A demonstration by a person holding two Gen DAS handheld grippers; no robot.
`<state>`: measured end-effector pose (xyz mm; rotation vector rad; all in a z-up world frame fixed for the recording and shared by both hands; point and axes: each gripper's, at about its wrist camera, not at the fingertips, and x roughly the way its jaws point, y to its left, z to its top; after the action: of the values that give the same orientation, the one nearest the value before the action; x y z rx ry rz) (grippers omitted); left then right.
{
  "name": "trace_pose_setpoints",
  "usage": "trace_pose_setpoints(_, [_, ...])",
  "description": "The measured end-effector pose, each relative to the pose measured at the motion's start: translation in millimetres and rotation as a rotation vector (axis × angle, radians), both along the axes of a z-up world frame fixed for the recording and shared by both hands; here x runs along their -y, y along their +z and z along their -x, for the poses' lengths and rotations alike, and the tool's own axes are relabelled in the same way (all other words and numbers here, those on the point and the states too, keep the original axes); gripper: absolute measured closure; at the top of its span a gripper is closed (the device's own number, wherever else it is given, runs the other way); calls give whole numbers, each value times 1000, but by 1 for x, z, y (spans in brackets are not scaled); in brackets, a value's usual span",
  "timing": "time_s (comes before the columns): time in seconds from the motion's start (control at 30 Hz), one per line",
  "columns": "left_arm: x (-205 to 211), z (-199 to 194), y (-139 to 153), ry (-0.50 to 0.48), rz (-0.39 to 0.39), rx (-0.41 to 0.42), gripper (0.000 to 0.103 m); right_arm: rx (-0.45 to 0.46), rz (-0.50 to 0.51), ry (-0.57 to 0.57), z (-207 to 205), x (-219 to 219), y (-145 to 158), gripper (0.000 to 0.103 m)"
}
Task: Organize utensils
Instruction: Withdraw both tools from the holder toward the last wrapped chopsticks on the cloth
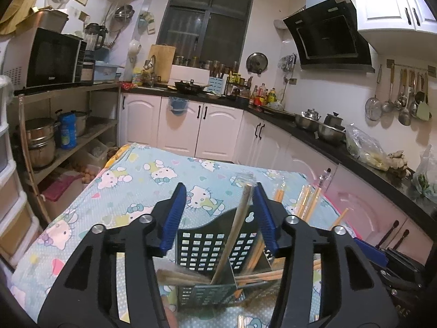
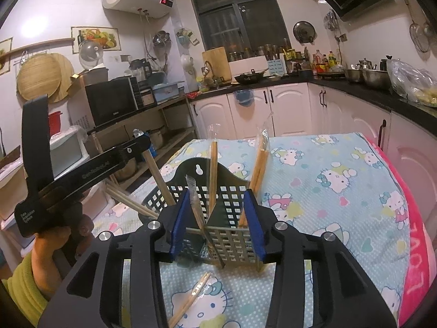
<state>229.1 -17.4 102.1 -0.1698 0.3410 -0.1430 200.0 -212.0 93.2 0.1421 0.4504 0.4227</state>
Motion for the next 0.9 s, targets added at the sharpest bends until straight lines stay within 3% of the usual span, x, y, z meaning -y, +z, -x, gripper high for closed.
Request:
trace_pose_setpoints(0.67, [-4,34,-3,-60,-8,-44,32,-31,24,-17,27,12,-11,51])
trace_pose_setpoints(0.9, [0,52,-6,-81,-26,-35,19,-47,39,-23,36,17,-17,48])
